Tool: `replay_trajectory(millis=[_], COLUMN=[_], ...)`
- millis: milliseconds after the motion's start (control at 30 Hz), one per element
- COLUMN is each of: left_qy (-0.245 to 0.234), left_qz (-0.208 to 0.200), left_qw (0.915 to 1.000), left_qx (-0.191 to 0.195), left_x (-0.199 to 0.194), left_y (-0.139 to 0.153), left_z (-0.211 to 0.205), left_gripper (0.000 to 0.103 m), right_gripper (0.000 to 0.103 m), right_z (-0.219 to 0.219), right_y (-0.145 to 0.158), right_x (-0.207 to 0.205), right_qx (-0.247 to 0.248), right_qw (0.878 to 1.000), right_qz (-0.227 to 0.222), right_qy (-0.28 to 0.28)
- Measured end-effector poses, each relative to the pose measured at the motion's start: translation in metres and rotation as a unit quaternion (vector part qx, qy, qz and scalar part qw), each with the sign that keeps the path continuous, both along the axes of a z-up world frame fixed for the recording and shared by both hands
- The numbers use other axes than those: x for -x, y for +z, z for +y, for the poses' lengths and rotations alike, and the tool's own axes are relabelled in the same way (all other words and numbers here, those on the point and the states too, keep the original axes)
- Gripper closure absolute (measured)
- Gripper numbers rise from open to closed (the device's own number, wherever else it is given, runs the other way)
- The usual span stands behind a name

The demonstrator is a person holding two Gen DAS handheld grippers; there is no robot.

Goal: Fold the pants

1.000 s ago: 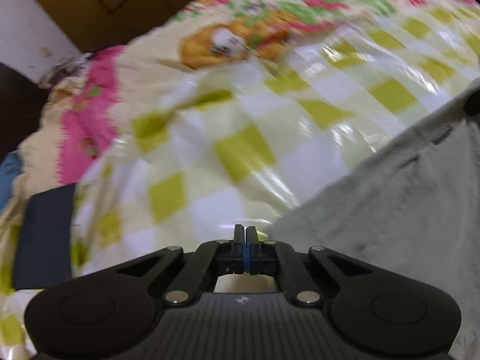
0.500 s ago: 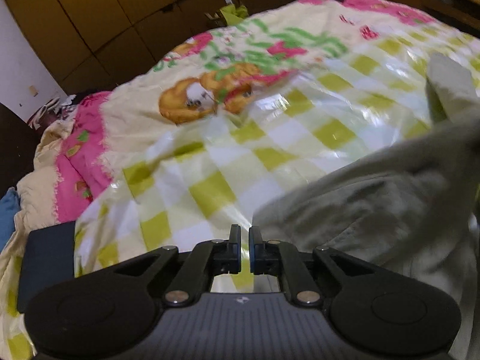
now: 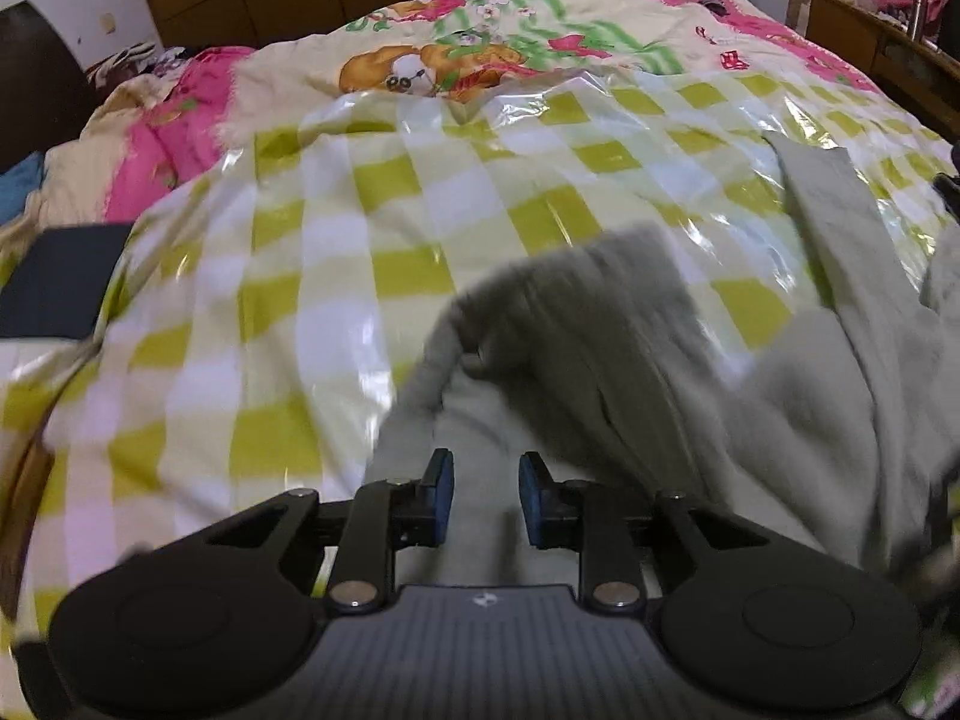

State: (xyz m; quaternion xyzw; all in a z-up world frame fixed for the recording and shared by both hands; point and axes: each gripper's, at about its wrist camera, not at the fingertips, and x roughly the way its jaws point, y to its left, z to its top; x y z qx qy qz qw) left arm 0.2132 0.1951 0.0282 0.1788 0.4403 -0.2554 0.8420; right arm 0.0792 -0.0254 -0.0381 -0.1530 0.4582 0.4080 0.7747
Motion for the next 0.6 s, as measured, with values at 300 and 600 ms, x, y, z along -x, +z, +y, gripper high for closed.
replay_trajectory(millis=[300,600], left_qy=[-0.164,-0.397], left_qz=[-0.142,-0.219], left_qw=[0.9685,0.8507], left_qx=[-0.123,-0.265], left_x=[0.052,0.061], left_y=[0.025,0.002], left_z=[-0.046,-0.1], left_gripper=[0.053,0.052], right_gripper=[0.051,0.051], right_z=[-0.015,-0.012], right_y=[0.041,0.02], right_x=[-0.057,-0.052], right_qx=[-0.077,-0.022], right_qw=[0.988,0.995], right_qz=[-0.03,-0.025], right_qy=[-0.131,-0.09])
